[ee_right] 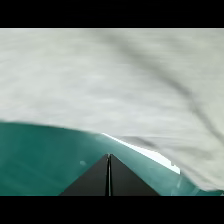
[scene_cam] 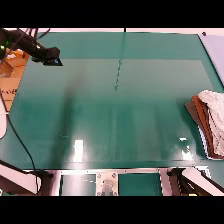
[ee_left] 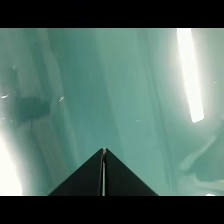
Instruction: Fold the shirts.
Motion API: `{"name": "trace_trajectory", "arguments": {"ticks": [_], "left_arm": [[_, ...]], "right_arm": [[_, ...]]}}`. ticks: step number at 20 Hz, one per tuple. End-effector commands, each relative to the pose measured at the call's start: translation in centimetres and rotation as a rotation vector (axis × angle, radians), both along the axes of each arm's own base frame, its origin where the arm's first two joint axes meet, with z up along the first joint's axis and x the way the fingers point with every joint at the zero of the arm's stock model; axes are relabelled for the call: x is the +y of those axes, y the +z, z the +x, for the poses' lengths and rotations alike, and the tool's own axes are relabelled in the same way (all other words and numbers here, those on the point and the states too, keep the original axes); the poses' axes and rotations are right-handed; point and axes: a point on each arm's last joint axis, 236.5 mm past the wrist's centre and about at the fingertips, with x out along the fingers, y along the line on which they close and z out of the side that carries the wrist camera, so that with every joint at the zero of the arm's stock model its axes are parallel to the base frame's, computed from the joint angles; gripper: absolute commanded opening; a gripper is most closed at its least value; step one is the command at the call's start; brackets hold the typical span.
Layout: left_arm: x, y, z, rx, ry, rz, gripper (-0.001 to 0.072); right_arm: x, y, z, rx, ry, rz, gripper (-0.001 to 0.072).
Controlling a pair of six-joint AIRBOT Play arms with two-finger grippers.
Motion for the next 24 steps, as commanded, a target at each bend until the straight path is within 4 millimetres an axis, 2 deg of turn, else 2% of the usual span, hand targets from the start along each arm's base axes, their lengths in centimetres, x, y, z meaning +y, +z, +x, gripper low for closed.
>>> {"name": "trace_trajectory", "arguments": {"ticks": [1, 4, 7, 9, 11, 13, 15, 17, 24], "left_arm": [[-0.8, 1.8, -3.4, 0.035, -0.042, 0.009, 0.0021], [-3.1, 0.7, -7.8, 0.114, -0.087, 0.007, 0.0021], [-5.9, -2.4, -13.5, 0.189, -0.096, -0.005, 0.0021], [-7.0, -5.1, -17.6, 0.232, -0.081, -0.011, 0.0021], [-7.7, -6.9, -20.4, 0.249, -0.056, -0.018, 0.0021], [-7.9, -7.8, -21.7, 0.237, -0.048, -0.019, 0.0022], [-7.8, -7.8, -21.6, 0.213, -0.072, -0.013, 0.0023], [-8.0, -7.8, -22.2, 0.237, -0.079, -0.021, 0.0023], [-8.2, -7.7, -21.8, 0.222, -0.071, -0.032, 0.0023]], "right_arm": [[6.3, 1.7, 7.1, -0.095, 0.318, -0.044, 0.0008], [13.7, 1.2, 9.2, -0.092, 0.602, -0.045, 0.0008], [21.0, -0.9, 8.3, -0.061, 0.830, -0.016, 0.0007], [24.4, -2.6, 7.2, -0.033, 0.940, -0.003, 0.0007], [27.0, -3.9, 7.1, -0.041, 1.016, -0.008, 0.0008], [28.8, -4.2, 7.5, -0.070, 1.068, -0.024, 0.0008], [29.7, -4.1, 7.6, -0.081, 1.094, -0.028, 0.0008], [29.8, -4.2, 7.5, -0.079, 1.098, -0.027, 0.0008], [29.8, -4.2, 7.5, -0.079, 1.097, -0.027, 0.0008]]}}
